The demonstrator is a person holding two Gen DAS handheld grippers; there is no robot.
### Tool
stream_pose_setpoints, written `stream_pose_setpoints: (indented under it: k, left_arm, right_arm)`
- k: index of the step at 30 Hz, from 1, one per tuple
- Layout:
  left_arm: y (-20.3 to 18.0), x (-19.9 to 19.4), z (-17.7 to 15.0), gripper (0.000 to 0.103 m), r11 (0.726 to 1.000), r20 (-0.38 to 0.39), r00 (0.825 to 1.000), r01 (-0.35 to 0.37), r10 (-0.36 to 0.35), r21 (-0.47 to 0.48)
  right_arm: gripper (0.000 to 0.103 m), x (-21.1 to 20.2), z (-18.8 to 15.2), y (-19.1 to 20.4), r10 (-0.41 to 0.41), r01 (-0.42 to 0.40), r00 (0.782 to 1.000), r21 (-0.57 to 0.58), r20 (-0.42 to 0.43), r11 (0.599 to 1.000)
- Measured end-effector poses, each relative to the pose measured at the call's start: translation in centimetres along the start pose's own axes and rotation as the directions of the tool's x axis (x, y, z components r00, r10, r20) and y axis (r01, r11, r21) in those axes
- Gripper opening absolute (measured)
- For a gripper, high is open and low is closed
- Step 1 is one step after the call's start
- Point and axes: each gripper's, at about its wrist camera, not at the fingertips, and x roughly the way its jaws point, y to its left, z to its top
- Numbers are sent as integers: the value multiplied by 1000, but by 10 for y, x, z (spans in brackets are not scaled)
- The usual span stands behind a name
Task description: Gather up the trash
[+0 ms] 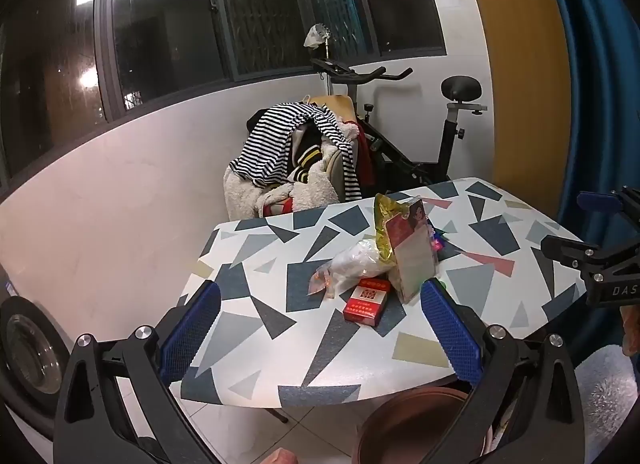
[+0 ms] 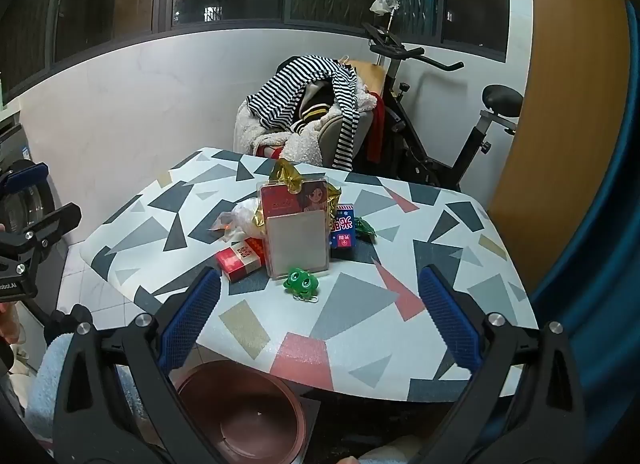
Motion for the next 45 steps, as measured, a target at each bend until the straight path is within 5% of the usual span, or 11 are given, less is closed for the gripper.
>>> stream_pose_setpoints:
  k: [45]
  left_arm:
    - [0,-1,1,98,1000,5,1000,7,-7,-3]
  right_arm:
    - [97,-6,8,-5,-8,8,1000,-1,-2,1000]
